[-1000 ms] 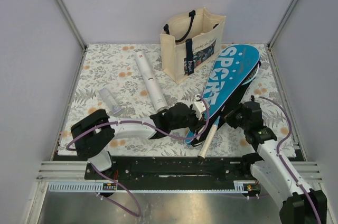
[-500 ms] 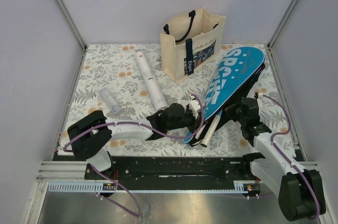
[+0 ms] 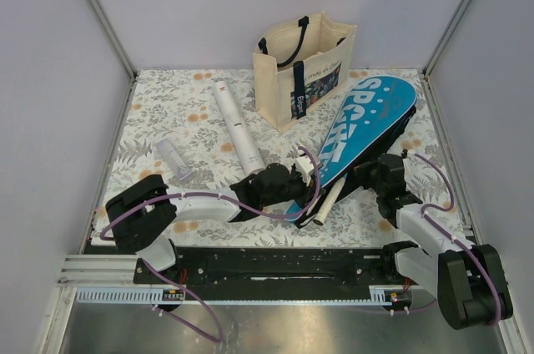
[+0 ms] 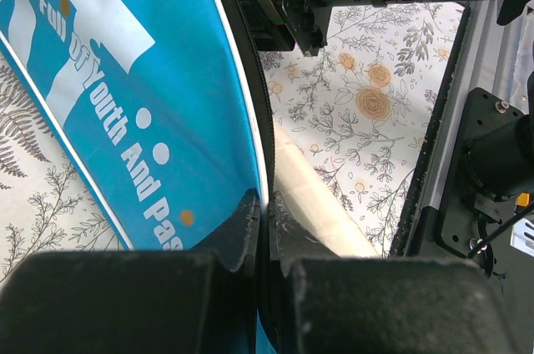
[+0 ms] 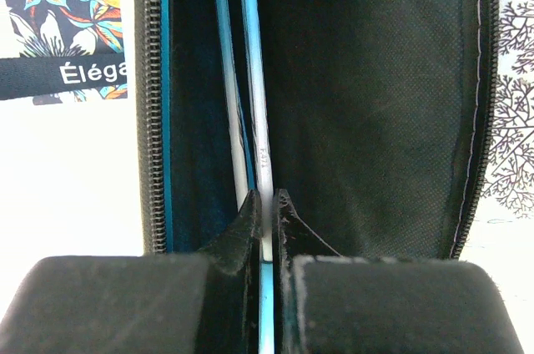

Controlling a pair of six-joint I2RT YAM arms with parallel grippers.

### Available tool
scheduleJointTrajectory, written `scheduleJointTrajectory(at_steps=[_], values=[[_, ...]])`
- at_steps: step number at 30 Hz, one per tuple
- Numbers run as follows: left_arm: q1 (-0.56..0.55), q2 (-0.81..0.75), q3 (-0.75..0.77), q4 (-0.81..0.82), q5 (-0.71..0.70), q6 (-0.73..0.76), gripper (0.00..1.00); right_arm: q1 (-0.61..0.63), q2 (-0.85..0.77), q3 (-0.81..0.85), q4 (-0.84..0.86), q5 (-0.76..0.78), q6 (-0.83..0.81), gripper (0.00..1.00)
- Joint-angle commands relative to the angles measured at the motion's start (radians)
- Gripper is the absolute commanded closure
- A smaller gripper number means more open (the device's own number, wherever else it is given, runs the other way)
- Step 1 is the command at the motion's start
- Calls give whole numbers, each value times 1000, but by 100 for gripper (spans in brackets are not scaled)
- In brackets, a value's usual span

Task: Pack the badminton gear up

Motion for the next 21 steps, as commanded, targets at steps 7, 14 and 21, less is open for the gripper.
scheduleJointTrajectory(at_steps=[7,14,21], values=[[-25,-54,-21,32,22,6,100,-21,-35,26,183,69,165,100],[-25,-57,-19,18,8,0,100,-29,-64,15,171,83,191,100],[-28,-59,-19,23,16,-23,100,-29,-30,10,200,124,179,100]])
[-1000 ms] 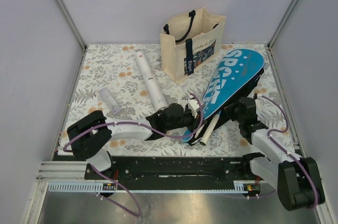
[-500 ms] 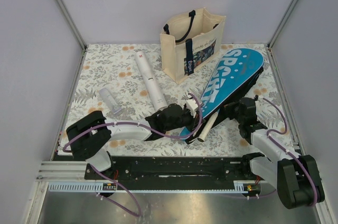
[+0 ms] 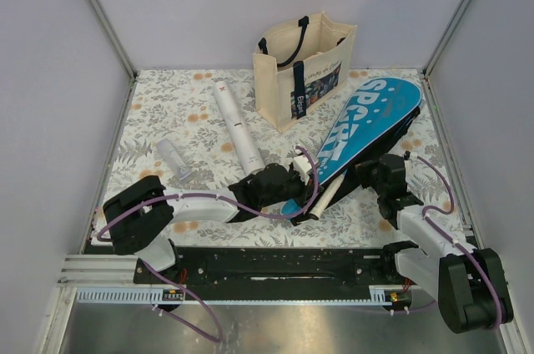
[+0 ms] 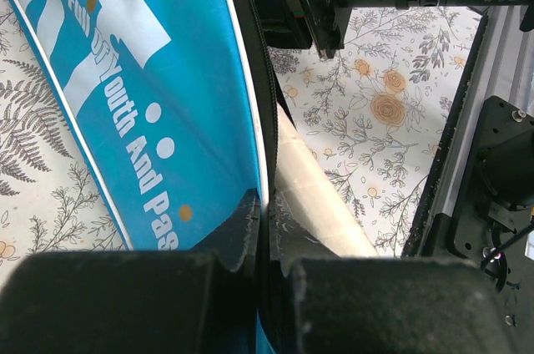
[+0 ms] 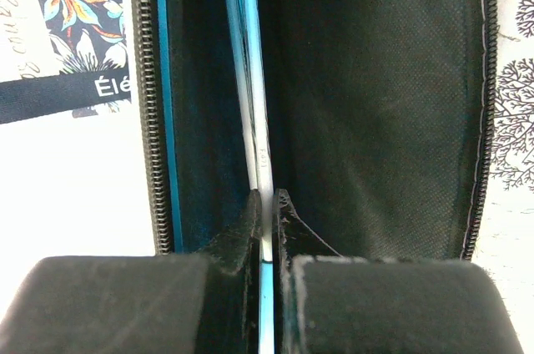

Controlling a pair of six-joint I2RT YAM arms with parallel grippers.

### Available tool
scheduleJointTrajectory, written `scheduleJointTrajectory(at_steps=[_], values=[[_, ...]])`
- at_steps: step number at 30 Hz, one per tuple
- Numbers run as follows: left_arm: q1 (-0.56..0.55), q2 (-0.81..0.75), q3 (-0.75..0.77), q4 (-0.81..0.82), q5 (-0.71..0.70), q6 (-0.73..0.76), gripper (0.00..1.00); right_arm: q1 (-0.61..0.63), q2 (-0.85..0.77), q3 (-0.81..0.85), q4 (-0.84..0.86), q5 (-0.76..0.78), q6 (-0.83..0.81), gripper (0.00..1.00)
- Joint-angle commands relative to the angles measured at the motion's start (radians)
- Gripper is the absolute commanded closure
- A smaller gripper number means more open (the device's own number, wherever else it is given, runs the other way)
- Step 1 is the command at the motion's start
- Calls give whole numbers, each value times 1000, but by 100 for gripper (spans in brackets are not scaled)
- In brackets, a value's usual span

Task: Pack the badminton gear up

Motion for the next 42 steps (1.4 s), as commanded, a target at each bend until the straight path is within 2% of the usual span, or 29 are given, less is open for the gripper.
scheduleJointTrajectory(at_steps=[1,8,20,22,25,27,30,34,35,42], values=[[-29,-46,-2,25,69,-42,100,-26,13,14,206,135,56,100],[-34,-85,-16,42,129,-117,100,-26,109,-41,351,204,77,100],[-40,-95,-59,118,158,-198,100,-26,186,-31,394,243,-4,100],[-40,-79,-57,122,155,-206,100,-26,194,-35,410,226,-27,90],[-40,-42,-47,106,143,-206,99,-26,130,8,246,192,-72,69],[-40,-22,-41,100,135,-204,94,-25,68,53,75,184,-106,56],[-40,3,-33,91,126,-197,84,-25,-30,97,-160,200,-129,46],[-40,23,-33,88,135,-194,64,-26,-143,110,-380,233,-158,42],[-40,23,-33,74,134,-189,61,-26,-171,111,-418,244,-171,42],[-46,7,-51,16,96,-170,59,-26,-305,136,-595,266,-216,39]])
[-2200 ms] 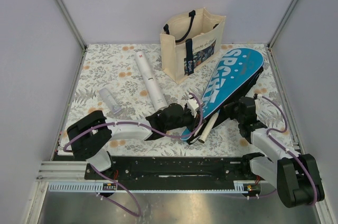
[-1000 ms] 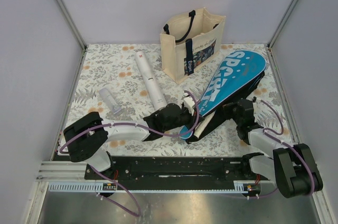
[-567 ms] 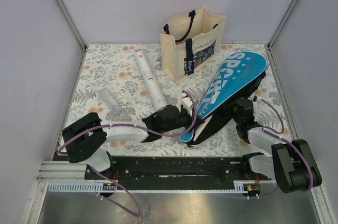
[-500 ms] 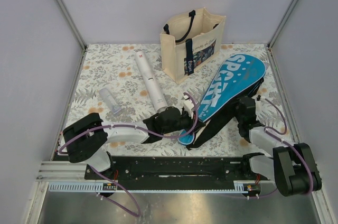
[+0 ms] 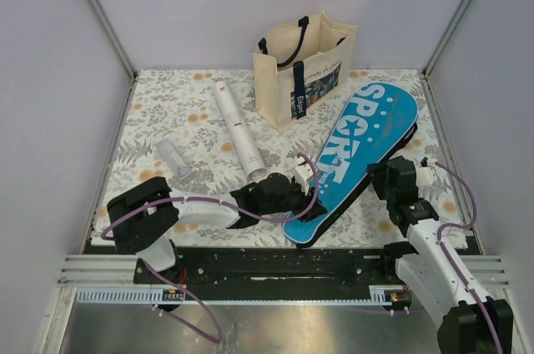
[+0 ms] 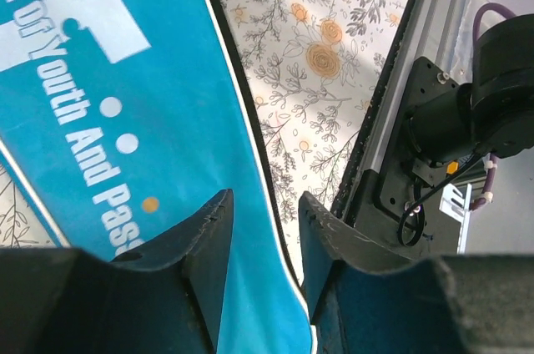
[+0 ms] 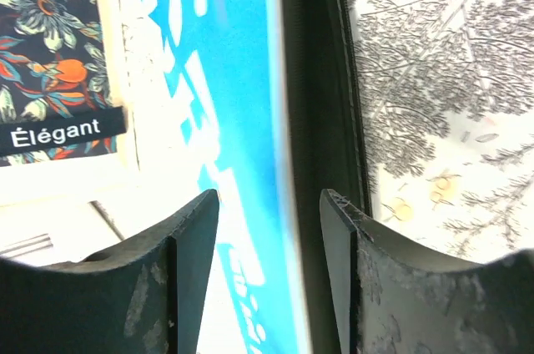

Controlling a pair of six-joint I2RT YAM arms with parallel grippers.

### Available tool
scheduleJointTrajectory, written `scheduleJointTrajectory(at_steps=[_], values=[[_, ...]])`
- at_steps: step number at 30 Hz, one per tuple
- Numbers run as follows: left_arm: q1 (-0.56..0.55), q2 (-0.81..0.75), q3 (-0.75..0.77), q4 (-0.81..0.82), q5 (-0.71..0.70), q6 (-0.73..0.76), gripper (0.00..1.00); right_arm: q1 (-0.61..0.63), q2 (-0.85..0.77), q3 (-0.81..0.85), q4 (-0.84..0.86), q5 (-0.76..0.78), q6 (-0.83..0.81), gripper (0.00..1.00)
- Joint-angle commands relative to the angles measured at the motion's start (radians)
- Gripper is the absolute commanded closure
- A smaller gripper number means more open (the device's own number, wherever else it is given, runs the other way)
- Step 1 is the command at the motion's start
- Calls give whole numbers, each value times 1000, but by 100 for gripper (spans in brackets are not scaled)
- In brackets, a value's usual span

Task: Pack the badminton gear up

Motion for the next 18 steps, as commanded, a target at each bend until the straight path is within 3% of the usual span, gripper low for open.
scheduleJointTrajectory(at_steps=[1,9,18], values=[[-12,-11,-3,-13,-13,18,59,-1,-68,66,-130,54,-59,38],[-76,-1,-50,-47,-85,10,60,-4,22,123,-113,51,-125,29],[-111,-40,-178,-44,-200,-39,61,-13,169,48,-13,-70,-176,28]])
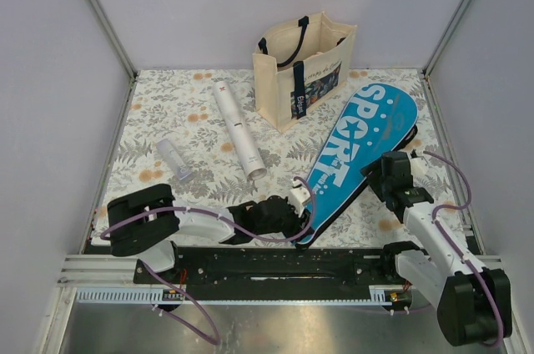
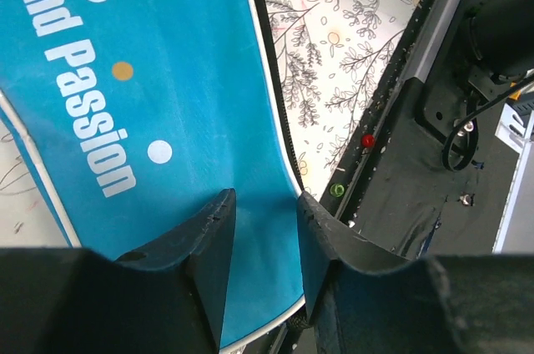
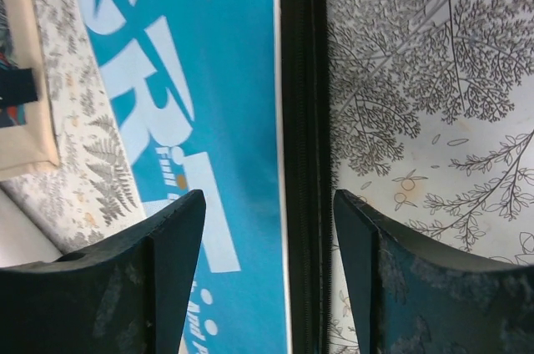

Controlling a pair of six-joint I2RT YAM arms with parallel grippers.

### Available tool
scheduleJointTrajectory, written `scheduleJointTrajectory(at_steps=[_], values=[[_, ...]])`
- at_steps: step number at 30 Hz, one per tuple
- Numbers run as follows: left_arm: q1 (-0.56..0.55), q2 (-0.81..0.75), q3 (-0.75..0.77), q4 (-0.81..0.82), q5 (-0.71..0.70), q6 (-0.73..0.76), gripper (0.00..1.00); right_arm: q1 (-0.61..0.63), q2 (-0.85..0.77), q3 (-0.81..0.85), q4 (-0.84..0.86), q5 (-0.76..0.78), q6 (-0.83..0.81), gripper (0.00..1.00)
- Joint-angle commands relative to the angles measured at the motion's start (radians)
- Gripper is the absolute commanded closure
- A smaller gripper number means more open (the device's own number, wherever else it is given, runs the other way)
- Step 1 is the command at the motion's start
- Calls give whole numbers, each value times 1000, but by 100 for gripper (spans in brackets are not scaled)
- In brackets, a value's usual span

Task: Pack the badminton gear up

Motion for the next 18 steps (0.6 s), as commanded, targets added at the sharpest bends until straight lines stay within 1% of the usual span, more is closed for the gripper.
scheduleJointTrajectory(at_steps=[1,8,12,14,18], values=[[-6,-46,-66,12,-88,-30,61,-6,27,-60,90,-47,-29,28],[-8,-143,-99,-25,-131,-35,60,-6,70,-133,189,-83,-26,30],[-6,-209,-96,-71,-156,-49,59,-6,91,-190,280,-106,-5,34],[-8,-244,-90,-115,-183,-63,59,-4,102,-207,312,-107,3,37],[-8,-307,-72,-242,-255,-107,58,-6,125,-224,367,-115,21,48]])
